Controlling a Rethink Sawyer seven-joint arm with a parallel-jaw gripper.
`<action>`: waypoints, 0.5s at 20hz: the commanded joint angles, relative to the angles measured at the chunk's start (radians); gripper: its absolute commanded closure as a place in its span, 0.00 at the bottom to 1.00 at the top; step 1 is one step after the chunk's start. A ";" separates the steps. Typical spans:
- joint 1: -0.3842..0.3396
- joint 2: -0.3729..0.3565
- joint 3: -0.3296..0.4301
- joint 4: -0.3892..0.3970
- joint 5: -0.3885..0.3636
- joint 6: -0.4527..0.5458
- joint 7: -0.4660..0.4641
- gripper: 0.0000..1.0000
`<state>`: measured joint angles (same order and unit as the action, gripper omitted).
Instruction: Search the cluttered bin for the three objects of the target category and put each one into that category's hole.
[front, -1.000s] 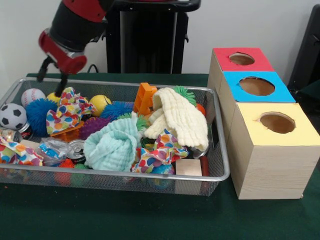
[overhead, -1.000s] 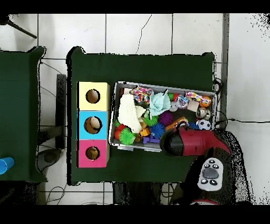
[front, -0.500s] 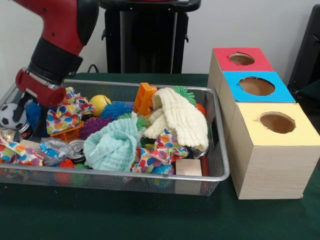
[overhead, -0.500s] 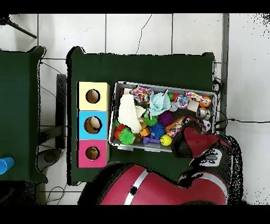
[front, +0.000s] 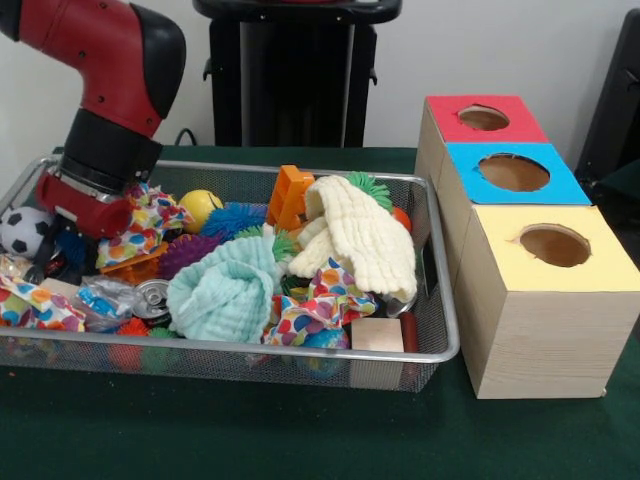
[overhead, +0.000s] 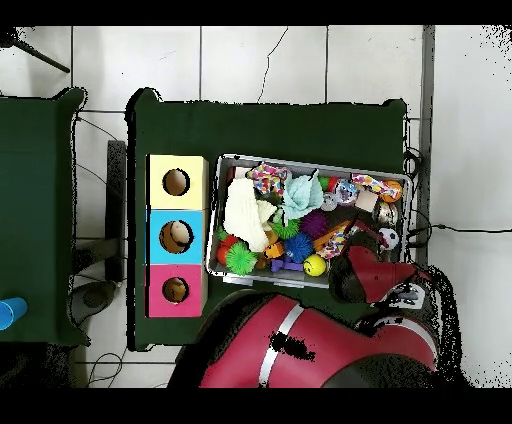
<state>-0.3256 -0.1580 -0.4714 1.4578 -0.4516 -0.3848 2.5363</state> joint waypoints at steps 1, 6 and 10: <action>0.006 0.152 0.015 -0.061 0.143 -0.116 0.024 0.00; 0.007 0.178 -0.019 -0.068 0.177 -0.112 0.007 0.00; -0.017 0.210 -0.027 -0.122 0.176 -0.085 -0.017 0.00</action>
<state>-0.3049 -0.0738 -0.5245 1.4417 -0.3397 -0.4891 2.5363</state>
